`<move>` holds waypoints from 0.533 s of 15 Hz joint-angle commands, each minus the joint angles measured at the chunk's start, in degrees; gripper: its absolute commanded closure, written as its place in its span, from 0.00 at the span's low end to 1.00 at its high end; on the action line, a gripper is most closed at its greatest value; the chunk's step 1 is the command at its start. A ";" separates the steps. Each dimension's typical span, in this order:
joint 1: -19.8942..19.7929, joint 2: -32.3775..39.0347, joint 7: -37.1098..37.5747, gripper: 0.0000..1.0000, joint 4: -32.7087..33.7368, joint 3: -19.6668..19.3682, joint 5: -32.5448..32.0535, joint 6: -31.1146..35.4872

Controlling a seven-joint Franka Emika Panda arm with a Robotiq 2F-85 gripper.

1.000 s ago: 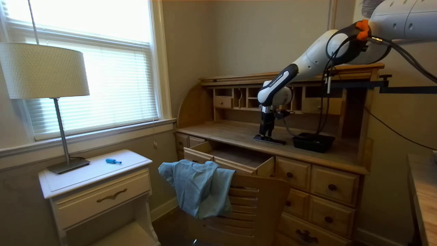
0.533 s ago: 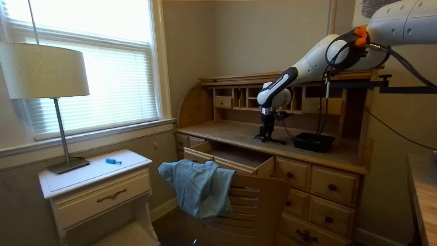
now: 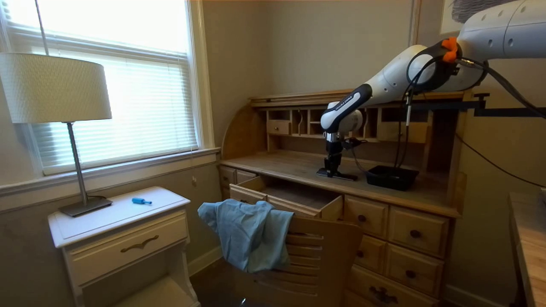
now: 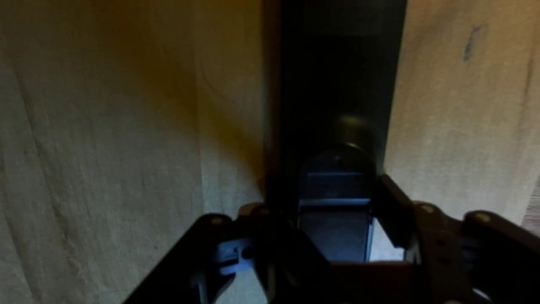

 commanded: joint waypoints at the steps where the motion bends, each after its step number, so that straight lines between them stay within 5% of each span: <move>1: 0.19 0.03 -0.84 0.69 2.97 0.88 0.36 -4.00; 8: 3.28 -3.69 -2.11 0.69 7.81 0.49 -0.75 -6.55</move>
